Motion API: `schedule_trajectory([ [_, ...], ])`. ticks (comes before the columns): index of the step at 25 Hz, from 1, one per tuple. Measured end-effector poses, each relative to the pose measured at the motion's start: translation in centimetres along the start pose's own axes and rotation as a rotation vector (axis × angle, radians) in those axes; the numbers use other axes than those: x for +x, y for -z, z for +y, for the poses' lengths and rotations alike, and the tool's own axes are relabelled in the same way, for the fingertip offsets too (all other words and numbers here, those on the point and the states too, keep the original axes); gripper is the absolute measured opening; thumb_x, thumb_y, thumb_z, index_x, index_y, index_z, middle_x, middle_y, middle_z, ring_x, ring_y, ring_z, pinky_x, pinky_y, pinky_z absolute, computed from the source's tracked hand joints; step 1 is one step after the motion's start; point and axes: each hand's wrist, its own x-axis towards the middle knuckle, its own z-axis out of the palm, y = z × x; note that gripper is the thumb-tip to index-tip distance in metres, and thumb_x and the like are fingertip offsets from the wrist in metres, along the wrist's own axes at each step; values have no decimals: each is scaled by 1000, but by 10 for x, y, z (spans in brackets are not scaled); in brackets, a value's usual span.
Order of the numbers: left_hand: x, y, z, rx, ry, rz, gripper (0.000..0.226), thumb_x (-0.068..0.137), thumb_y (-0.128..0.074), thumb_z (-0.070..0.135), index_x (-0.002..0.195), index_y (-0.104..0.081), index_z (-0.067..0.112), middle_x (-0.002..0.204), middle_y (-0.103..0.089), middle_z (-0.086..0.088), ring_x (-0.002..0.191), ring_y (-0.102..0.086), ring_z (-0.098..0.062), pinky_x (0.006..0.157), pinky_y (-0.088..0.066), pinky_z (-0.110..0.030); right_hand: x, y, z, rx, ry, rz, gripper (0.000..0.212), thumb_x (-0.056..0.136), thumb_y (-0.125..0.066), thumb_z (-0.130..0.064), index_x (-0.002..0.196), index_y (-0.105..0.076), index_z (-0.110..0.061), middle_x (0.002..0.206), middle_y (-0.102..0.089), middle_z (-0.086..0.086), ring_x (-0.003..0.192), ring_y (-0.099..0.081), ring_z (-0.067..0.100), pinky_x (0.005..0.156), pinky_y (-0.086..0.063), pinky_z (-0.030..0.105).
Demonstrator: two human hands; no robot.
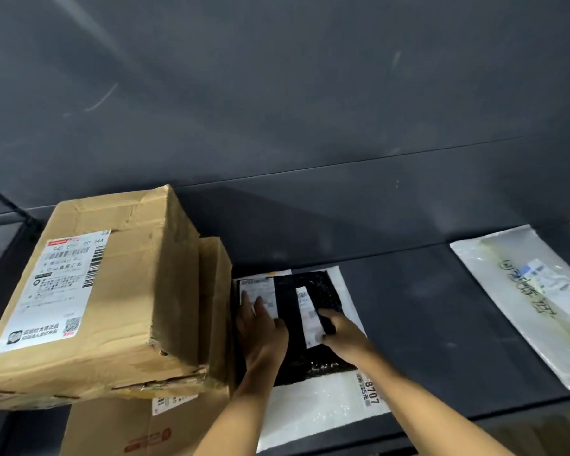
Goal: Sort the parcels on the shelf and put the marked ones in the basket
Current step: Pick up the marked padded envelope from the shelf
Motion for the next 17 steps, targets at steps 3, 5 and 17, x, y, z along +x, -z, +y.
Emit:
schedule_trajectory([
  [3,7,-3,32,-47,-84,-9,55,95,-43,23,146,-27,14,160,-5,-3,143,-11,-31,116,-17,-40,-10,36,23,56,-56,117,55,84,-58,-2,136,-46,-11,140,-50,6,122,-50,13,83,-34,4],
  [5,5,-13,61,-65,-134,-36,54,93,-45,20,145,-30,13,159,-9,-3,142,-15,-32,116,-18,-40,-22,64,44,56,-82,210,51,84,-59,-3,134,-49,-9,138,-52,7,125,-49,16,92,-35,13],
  [17,-83,-125,229,19,-634,-395,53,88,-46,11,140,-37,13,155,-19,-5,133,-24,-29,109,-29,-39,-117,205,206,281,-570,889,43,86,-60,-10,128,-53,-6,124,-54,27,112,-55,40,88,-42,37],
])
